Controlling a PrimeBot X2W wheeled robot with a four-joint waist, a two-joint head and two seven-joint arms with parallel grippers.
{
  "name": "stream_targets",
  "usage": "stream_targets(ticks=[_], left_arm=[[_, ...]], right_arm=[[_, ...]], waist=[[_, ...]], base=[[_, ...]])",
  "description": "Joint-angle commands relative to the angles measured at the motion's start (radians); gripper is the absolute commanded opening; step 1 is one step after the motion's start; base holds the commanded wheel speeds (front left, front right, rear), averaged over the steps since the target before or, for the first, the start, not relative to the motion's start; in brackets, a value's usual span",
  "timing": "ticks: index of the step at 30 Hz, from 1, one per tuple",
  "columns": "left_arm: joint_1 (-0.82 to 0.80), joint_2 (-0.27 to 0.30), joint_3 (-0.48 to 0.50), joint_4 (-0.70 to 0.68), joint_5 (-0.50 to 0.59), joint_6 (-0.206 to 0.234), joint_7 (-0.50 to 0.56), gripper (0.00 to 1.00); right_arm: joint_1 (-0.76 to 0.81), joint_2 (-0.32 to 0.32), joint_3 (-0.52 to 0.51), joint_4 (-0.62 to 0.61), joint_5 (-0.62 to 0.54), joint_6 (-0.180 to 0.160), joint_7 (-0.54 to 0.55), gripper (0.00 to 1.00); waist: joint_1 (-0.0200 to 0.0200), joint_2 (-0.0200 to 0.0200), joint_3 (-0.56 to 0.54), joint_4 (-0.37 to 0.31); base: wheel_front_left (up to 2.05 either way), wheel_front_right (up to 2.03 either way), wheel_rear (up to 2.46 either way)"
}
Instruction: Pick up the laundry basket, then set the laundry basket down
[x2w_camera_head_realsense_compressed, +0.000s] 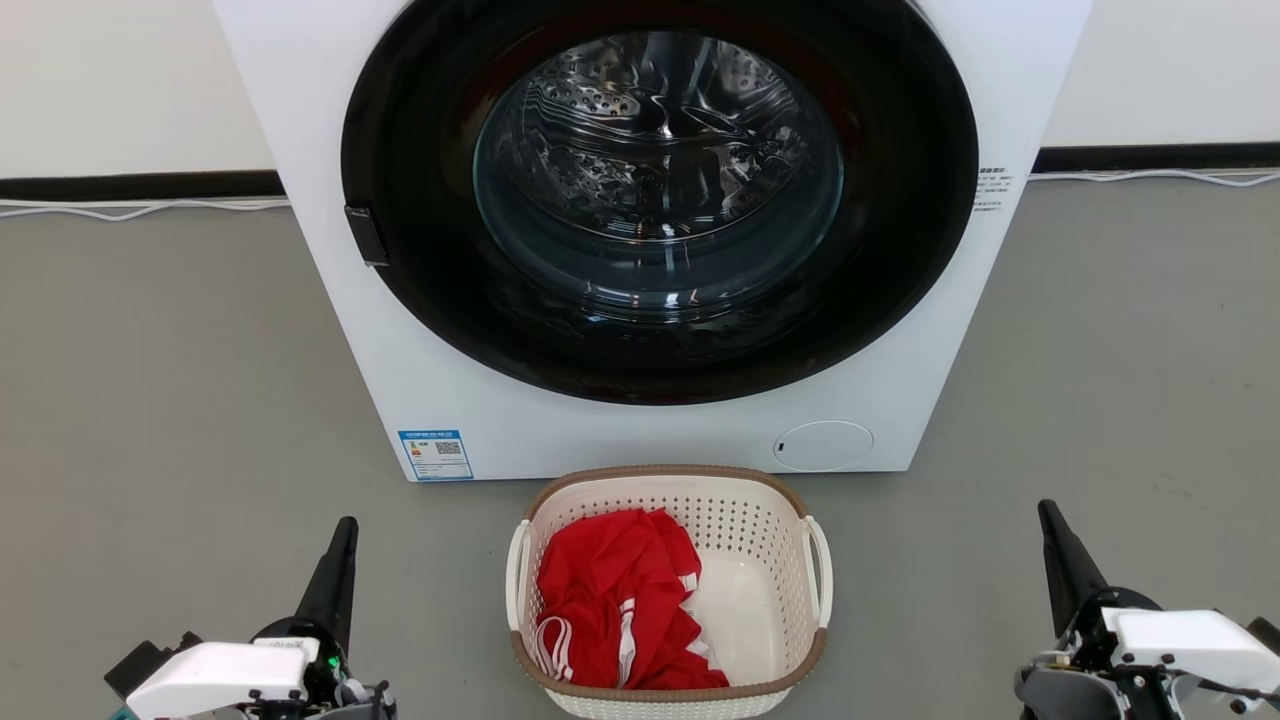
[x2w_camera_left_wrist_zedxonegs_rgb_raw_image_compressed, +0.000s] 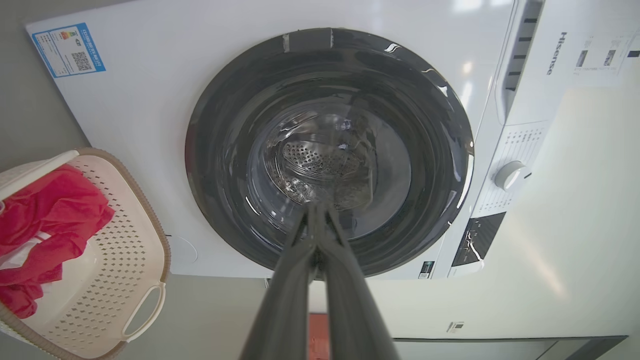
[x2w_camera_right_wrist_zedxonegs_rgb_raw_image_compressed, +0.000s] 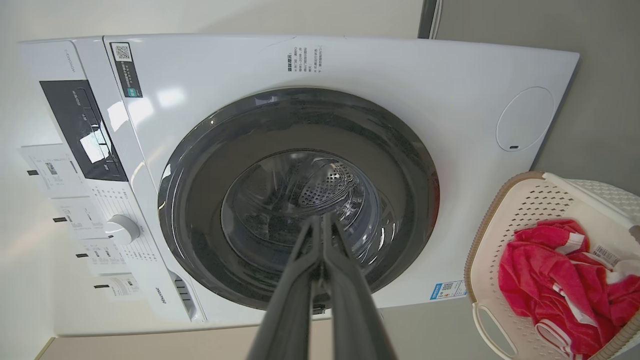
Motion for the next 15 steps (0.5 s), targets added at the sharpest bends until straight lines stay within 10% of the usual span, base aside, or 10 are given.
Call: stream_targets(ticks=[1, 15], left_arm=[[-0.055, 0.014, 0.034, -0.031, -0.035, -0.010, 0.011, 0.00], [-0.057, 0.014, 0.037, -0.032, -0.064, -0.010, 0.019, 0.00]], right_arm=[[-0.049, -0.003, 0.016, -0.034, 0.035, 0.007, 0.016, 0.00], [-0.050, -0.002, 0.012, -0.036, 0.064, 0.007, 0.024, 0.00]], waist=[[0.0000, -0.0001, 0.000, 0.001], [0.0000, -0.0001, 0.001, 0.002]], base=[[0.00, 0.00, 0.00], [0.00, 0.00, 0.00]])
